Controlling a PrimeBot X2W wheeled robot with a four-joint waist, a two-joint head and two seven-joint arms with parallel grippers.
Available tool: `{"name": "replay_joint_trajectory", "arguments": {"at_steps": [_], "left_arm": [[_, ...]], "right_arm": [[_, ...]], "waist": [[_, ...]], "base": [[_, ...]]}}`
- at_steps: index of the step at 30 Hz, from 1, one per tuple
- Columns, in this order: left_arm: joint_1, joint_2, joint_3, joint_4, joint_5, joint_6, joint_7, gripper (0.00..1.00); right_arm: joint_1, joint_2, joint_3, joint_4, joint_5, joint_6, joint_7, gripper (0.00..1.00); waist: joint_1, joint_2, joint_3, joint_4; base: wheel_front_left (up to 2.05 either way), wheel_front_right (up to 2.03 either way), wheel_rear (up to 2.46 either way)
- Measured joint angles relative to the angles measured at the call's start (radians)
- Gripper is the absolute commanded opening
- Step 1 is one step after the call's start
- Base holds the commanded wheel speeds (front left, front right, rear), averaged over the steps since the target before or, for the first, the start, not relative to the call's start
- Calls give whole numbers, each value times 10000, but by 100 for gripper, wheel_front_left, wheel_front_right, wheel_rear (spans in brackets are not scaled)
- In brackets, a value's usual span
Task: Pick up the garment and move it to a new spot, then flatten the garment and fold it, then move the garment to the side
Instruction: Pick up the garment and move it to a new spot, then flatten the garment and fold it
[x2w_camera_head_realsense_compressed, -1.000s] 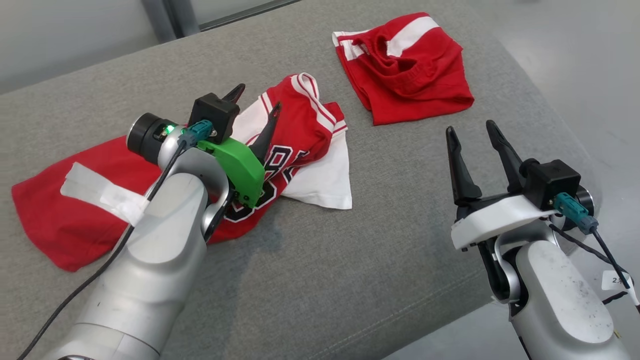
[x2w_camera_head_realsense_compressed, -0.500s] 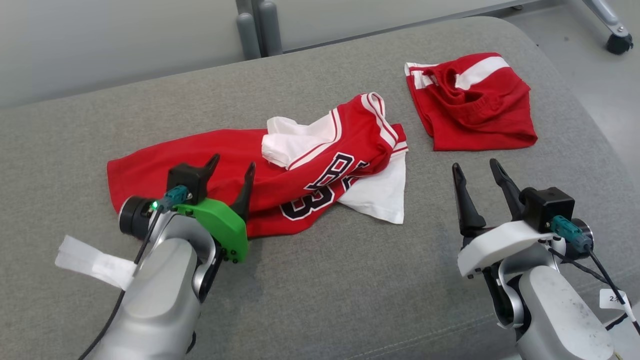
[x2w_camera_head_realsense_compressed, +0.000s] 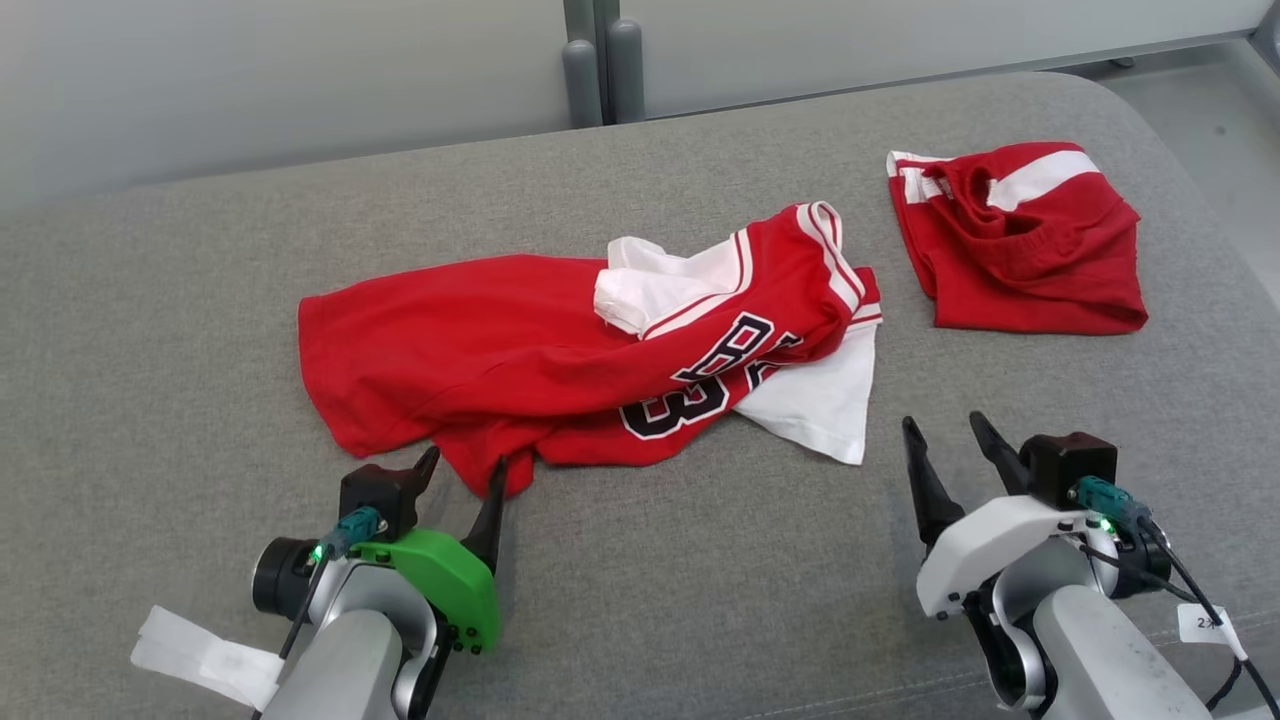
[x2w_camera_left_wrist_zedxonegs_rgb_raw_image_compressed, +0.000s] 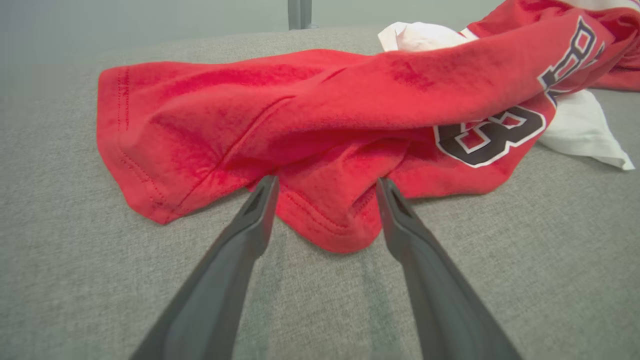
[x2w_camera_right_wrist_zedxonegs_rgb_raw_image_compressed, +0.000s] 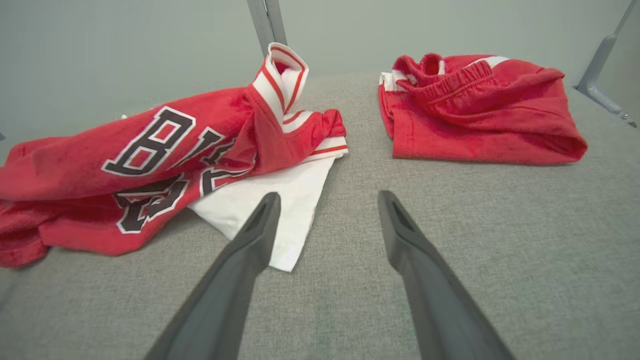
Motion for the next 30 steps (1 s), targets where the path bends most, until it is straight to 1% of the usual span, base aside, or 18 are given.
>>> {"name": "replay_joint_trajectory", "arguments": {"at_steps": [6, 12, 19, 22, 30], "left_arm": [[195, 6, -19, -596, -75, 77, -42, 100], [194, 10, -94, -1200, -27, 251, -82, 100], [326, 15, -98, -1678, 109, 345, -84, 100], [558, 25, -65, -1914, 115, 456, -84, 100], [876, 226, 125, -2382, 161, 602, -84, 100]], "right_arm": [[45, 29, -10, 842, 324, 230, 209, 100], [-23, 186, 13, 1538, 502, 447, 293, 100], [-341, 228, 12, 2266, 568, 596, 242, 100], [-486, 244, 19, 2539, 573, 660, 150, 100], [-851, 274, 48, 3156, 579, 809, -125, 100]], "waist": [[0, 0, 164, 329], [0, 0, 364, 754], [0, 0, 492, 1254], [0, 0, 507, 1416], [0, 0, 538, 1609]], "base": [[0, 0, 0], [0, 0, 0], [0, 0, 0], [0, 0, 0], [0, 0, 0]]}}
